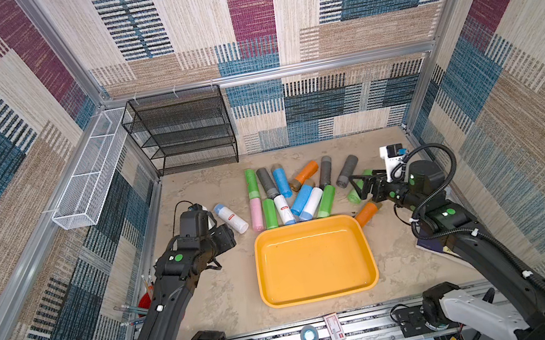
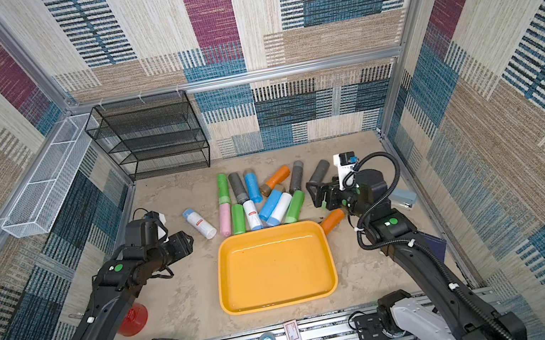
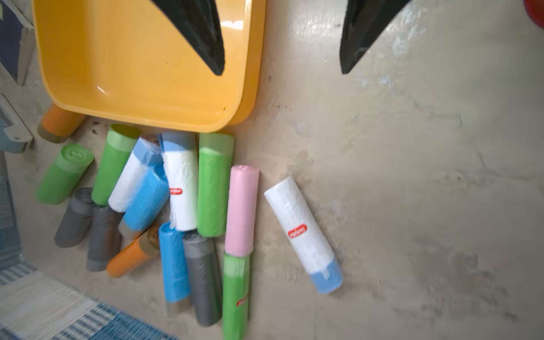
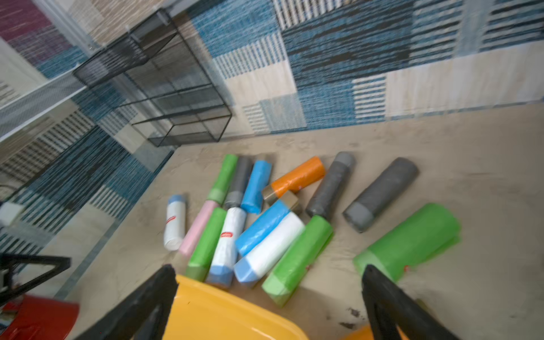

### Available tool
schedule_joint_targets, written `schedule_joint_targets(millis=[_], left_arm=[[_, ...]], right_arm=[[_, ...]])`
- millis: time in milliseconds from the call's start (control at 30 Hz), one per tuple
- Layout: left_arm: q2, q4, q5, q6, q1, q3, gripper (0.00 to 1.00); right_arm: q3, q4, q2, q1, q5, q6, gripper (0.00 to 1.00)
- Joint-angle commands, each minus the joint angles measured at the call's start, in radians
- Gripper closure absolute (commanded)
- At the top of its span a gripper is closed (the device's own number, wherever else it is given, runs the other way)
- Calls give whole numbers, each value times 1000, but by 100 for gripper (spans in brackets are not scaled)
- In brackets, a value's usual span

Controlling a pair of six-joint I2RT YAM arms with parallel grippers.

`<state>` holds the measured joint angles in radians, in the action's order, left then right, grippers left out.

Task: Put the roll of trash bags into the storage box
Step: Pick up the roll of trash bags from the center of the board.

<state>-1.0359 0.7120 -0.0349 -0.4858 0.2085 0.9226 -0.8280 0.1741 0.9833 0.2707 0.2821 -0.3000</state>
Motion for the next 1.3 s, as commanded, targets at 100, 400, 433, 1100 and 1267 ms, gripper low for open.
schedule_joint_targets(millis=[100, 400, 433, 1100, 1267], left_arm=[[-164, 65, -30, -65, 8, 89, 41], [-465, -14, 25, -95, 8, 252, 44], [-496, -19, 36, -103, 8, 268, 45], [-849, -61, 81, -201, -29, 444, 42], [-884, -95, 74, -206, -31, 430, 42]], right_arm=[[-147, 180, 164, 234, 21, -66, 1], [-201, 7, 363, 504, 90, -172, 1], [-206, -6, 379, 525, 92, -179, 1], [-154, -77, 452, 585, 80, -168, 1], [-150, -86, 460, 586, 94, -159, 1]])
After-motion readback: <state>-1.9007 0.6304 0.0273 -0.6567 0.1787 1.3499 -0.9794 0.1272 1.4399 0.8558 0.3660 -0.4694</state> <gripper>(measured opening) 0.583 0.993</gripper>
